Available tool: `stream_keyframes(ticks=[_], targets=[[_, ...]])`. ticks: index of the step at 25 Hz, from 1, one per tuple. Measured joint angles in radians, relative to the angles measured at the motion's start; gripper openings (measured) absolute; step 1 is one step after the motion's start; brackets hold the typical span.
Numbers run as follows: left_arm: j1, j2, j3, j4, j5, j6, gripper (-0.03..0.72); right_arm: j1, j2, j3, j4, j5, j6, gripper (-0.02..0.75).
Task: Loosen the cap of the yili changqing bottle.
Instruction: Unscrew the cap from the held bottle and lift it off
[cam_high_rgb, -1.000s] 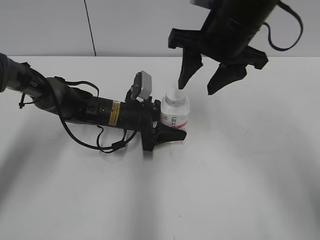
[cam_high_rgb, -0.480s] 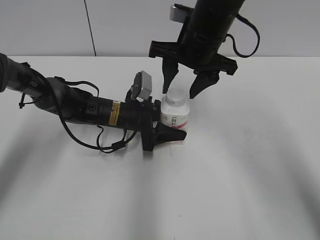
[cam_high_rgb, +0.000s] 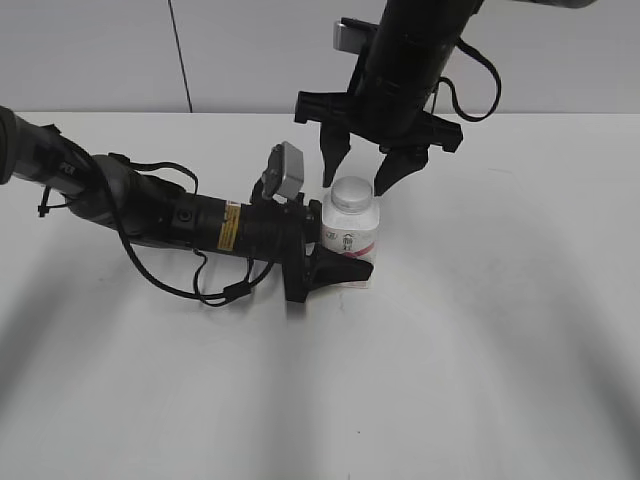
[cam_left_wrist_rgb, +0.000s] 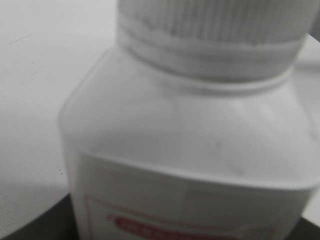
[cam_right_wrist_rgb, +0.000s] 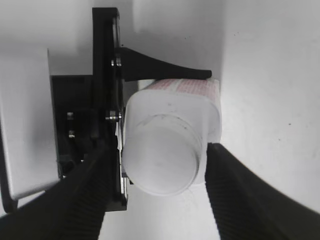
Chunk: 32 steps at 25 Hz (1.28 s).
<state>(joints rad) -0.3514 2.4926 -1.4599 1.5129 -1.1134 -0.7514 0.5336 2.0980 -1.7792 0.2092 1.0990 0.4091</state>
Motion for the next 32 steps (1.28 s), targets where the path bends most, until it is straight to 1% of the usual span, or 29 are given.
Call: stream_keyframes(ticks=[7,13,27,32], targets=[[0.000,0.000,0.000,0.000,0.000,0.000,0.425,0.000,0.000,0.000,-0.002,-0.003,0.001,0.473],[0.000,0.000,0.000,0.000,0.000,0.000,0.424,0.000,0.001,0.000,-0.002,0.003,0.001,0.449],[0.000,0.000,0.000,0.000,0.001,0.001,0.424,0.000,0.029,-0.002,0.007,0.030,0.001,0.447],[0.000,0.000,0.000,0.000,0.001,0.003,0.424,0.000,0.029,-0.003,0.004,0.039,0.000,0.402]])
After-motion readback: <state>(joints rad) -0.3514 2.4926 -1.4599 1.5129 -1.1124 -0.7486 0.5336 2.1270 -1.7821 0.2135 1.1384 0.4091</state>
